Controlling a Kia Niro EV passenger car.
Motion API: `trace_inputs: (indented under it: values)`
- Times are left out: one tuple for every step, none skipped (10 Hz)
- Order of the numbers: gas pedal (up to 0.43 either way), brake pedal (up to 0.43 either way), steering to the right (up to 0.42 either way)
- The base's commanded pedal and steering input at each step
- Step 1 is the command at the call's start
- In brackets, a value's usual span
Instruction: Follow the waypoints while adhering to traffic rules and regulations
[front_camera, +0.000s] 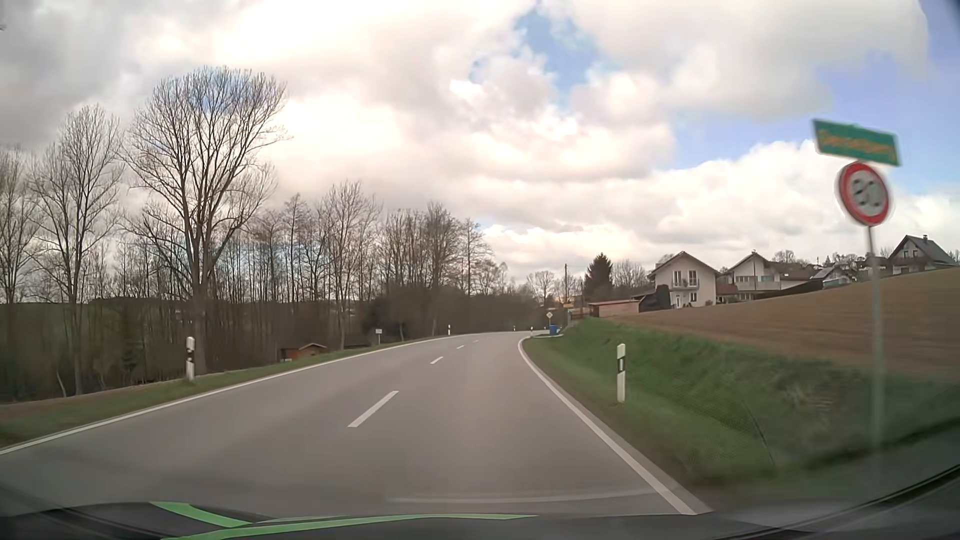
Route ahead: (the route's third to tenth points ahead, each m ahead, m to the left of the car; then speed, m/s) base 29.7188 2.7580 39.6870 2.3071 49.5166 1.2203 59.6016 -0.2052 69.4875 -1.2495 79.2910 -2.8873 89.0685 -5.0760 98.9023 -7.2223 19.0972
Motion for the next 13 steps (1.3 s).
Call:
trace_inputs:
  values:
    - [0.079, 0.0, 0.005]
    - [0.079, 0.0, 0.006]
    - [0.079, 0.0, 0.007]
    - [0.079, 0.0, 0.008]
    - [0.079, 0.0, 0.008]
    - [0.079, 0.0, 0.009]
    - [0.079, 0.0, 0.009]
    - [0.079, 0.0, 0.01]
    - [0.079, 0.0, 0.011]
    - [0.079, 0.0, 0.011]
    - [0.079, 0.0, 0.011]
    - [0.087, 0.0, 0.011]
    - [0.087, 0.0, 0.011]
